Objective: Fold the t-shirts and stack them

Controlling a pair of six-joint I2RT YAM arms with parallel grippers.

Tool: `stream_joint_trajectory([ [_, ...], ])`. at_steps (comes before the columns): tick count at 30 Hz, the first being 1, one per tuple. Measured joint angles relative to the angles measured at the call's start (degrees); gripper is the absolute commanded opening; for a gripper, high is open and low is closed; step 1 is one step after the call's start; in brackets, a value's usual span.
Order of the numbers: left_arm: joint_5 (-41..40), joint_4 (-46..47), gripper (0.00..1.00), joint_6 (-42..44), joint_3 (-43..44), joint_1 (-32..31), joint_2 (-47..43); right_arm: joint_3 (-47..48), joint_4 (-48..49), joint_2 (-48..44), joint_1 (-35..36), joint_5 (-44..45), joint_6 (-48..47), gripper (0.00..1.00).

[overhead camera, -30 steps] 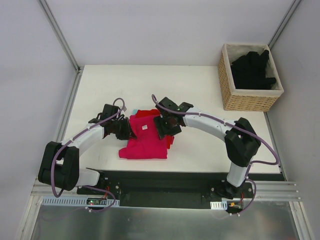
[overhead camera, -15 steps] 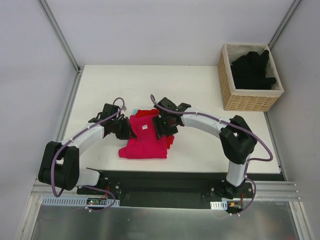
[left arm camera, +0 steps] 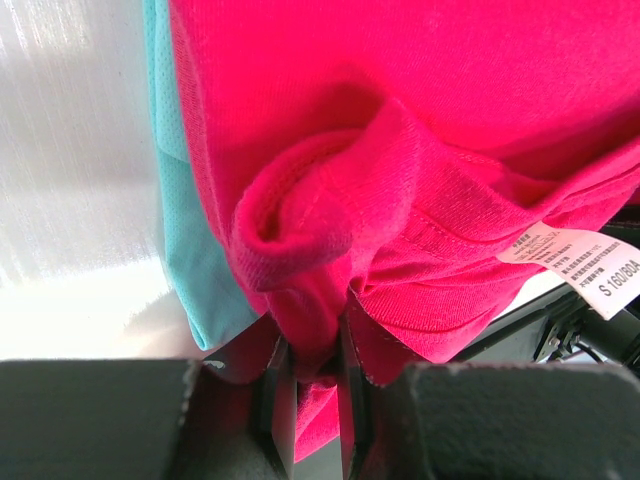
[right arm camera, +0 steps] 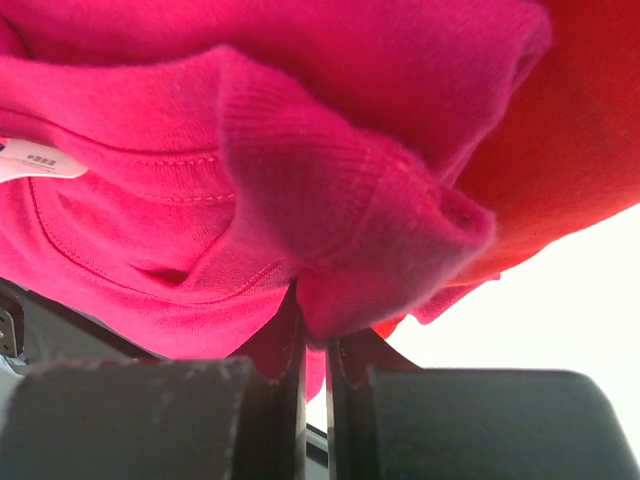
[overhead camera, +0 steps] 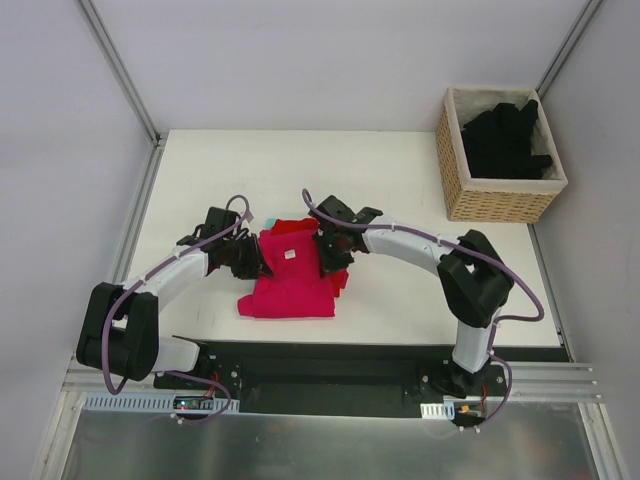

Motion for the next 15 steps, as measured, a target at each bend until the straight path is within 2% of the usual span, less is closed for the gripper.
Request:
stream_joint_trajectory([
  [10,-0.02,-0.35,0.00,0.00,0.00,0.00,-0.87,-1.84,0.85,-2.27,0.00,0.09,0.02,0.01],
  [15,-0.07,-4.24,0.00,0.04,2.54,0.00,-3.74,-2.14,0.15,-4.81,0.00,0.61,0.02,0.01],
])
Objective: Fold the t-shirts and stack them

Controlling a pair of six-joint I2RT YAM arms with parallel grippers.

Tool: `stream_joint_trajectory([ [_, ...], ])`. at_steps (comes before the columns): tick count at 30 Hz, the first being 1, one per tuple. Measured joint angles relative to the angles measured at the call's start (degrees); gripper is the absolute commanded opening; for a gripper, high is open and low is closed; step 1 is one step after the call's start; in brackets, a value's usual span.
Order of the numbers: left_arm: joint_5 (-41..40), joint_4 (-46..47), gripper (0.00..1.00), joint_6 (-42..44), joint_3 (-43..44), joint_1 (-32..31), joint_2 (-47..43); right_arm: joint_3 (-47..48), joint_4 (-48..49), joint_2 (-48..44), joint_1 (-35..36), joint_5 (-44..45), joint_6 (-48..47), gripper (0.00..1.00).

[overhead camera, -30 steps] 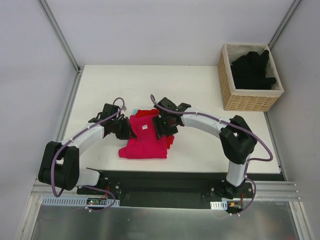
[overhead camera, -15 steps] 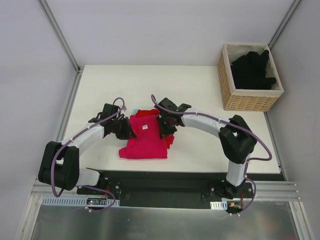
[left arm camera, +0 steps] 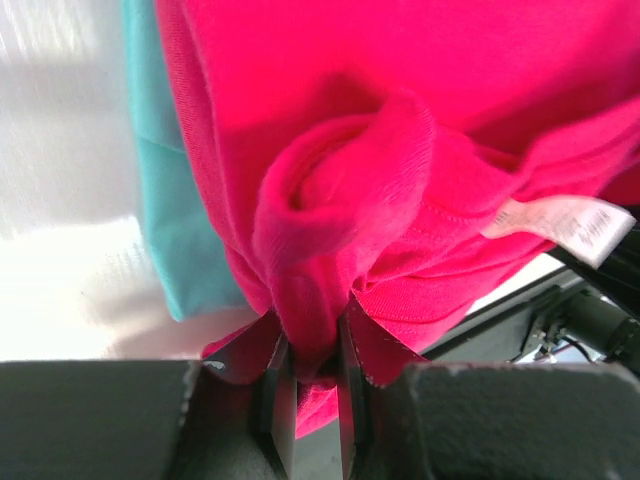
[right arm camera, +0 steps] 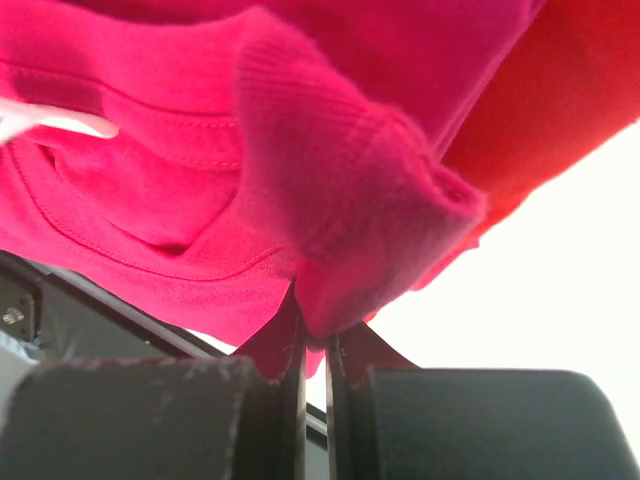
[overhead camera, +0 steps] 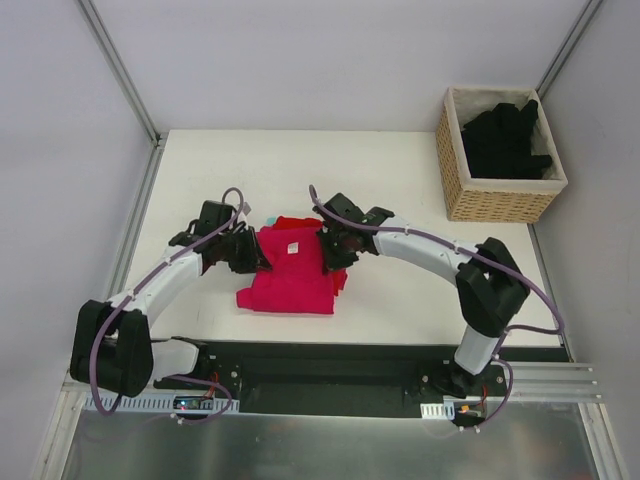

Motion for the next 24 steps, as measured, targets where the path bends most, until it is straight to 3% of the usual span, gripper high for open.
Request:
stream_joint_trajectory([
  [9,-0.22,-6.16,0.00,0.35,5.79,-0.04,-8.66,-0.17,-0.83,-5.79,0.02,0.39,-0.07,0.01],
  [24,-0.17,-10.16,0.00,0.33,7.58,-0.04,-8.70,0.26,-2.25,-6.14,0.20,0.04,-0.48,0.01],
])
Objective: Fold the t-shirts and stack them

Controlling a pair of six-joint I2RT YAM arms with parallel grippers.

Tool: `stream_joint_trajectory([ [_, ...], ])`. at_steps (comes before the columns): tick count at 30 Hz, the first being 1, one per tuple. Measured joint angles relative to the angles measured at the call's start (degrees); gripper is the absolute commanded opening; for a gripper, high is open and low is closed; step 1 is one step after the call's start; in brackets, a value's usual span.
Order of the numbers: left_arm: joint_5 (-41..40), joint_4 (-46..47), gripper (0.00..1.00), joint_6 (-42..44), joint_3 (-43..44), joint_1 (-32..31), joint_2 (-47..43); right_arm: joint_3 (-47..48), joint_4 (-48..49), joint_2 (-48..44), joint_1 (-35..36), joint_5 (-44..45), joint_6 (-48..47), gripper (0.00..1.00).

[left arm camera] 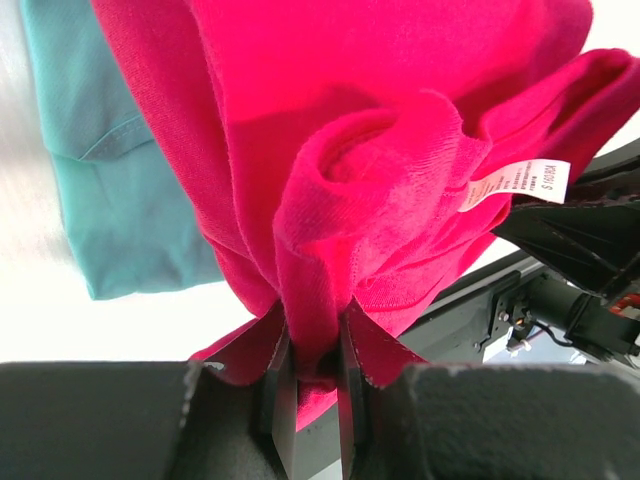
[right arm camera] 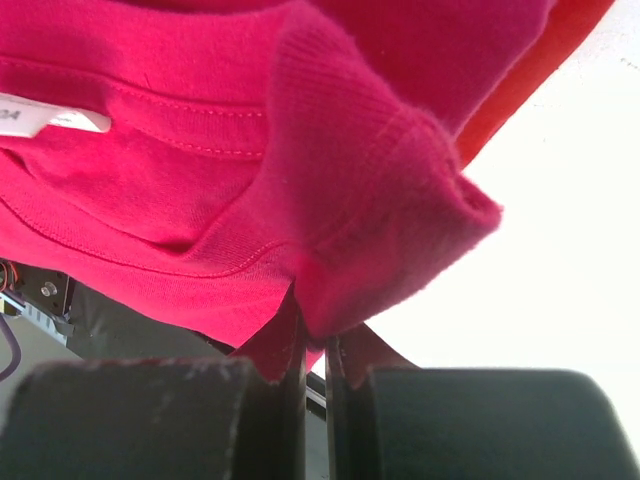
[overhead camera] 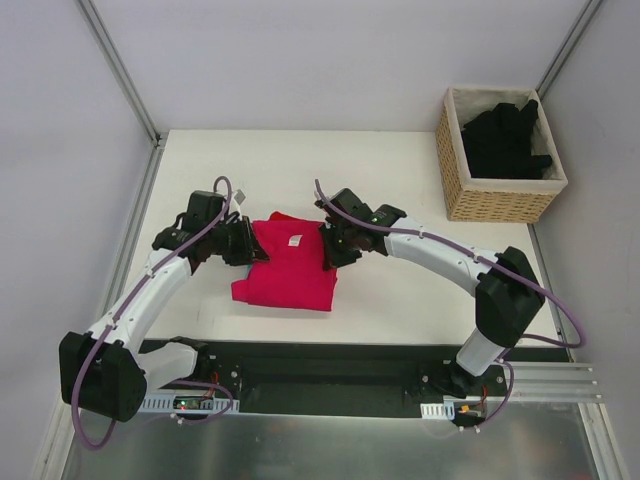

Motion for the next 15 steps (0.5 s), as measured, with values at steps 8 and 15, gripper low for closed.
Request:
stream_joint_trajectory([
  [8,-0.02,-3.02,0.00,0.33,4.24,0.00,0.11,1.36,-0.48,0.00,0.00,-0.07,-0.48,0.01],
  [15,-0.04,-4.94,0.00,0.85,8.04,0.00,1.92,3.28,-1.60,0.00,-0.02,0.07,-1.70,0.01],
])
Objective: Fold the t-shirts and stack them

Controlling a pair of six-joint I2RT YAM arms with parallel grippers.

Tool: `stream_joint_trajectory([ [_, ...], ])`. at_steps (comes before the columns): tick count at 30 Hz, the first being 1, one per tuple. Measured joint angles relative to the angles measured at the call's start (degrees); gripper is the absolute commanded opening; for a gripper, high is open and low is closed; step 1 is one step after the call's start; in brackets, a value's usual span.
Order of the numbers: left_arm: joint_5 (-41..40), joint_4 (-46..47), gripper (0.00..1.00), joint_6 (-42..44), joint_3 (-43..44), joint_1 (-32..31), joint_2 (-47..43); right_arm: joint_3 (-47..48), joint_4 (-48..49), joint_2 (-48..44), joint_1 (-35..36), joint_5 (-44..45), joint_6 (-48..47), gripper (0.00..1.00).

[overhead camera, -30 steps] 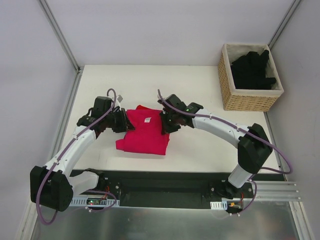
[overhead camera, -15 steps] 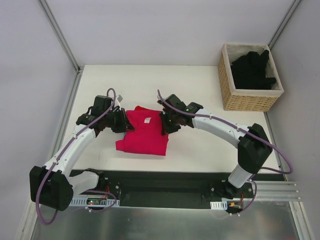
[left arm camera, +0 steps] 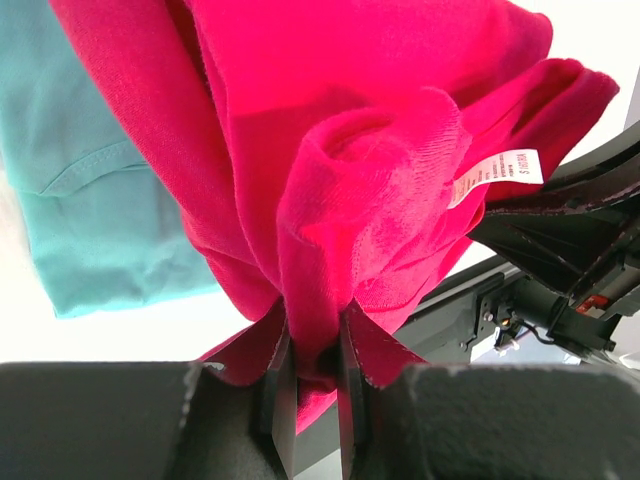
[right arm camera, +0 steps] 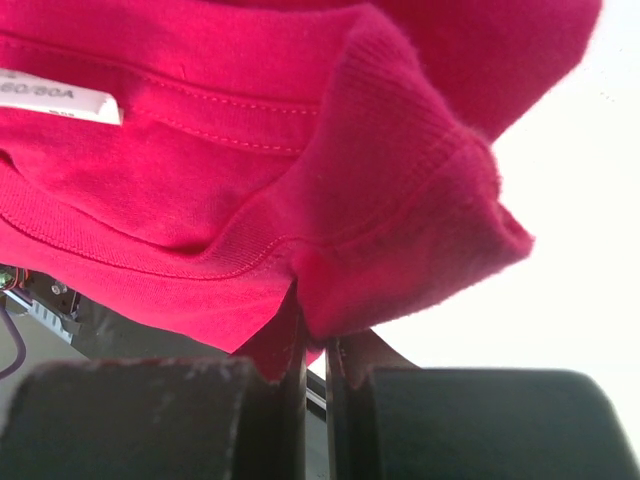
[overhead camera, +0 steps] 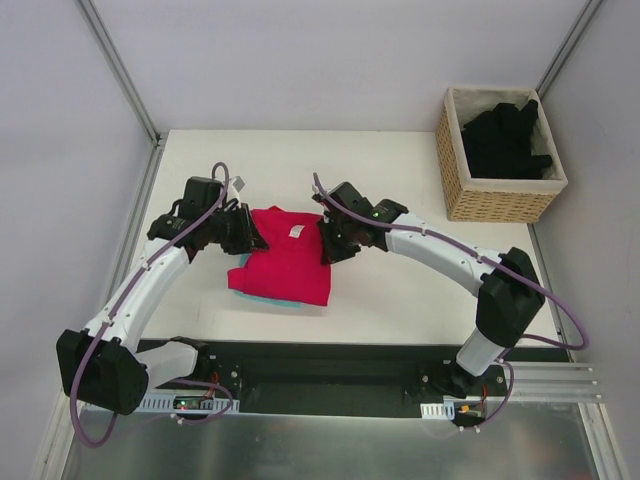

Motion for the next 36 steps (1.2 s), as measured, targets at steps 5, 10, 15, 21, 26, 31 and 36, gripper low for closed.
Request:
stream_joint_trajectory([
  [5,0.02,-0.17,0.00,0.00,1.49,0.00,0.90,0.57,-0.42,0.00,-0.28,-0.02,-0.48,0.01],
  [10,0.02,-0.22,0.00,0.00,1.97,0.00,0.94,0.81,-0.44,0.00,-0.57,-0.28,-0.57,0.01],
  [15,0.02,-0.35,0.00,0.00,1.97,0.00,0.96,0.81,-0.66,0.00,-0.59,-0.74,-0.59,0.01],
  [21,0.22,-0.46,0.00,-0.24,1.99,0.00,1.27,0.81,-1.22,0.02,-0.59,-1.20,-0.61,0.01],
  [26,-0.44,-2.19,0.00,-1.84,1.92,0.00,2.69,0.68,-1.81,0.28,-0.59,-1.40,-0.68,0.01],
  [31,-2.89,-2.51,0.00,-3.13,-1.79,0.00,4.92,-0.92,0.09,2.89,-1.14,-4.09,-0.55,0.01],
  [36,-6.34,-3.04,0.00,-4.02,-4.59,0.00,9.92,-1.14,2.27,8.68,-1.49,-7.82,0.07,0.01],
])
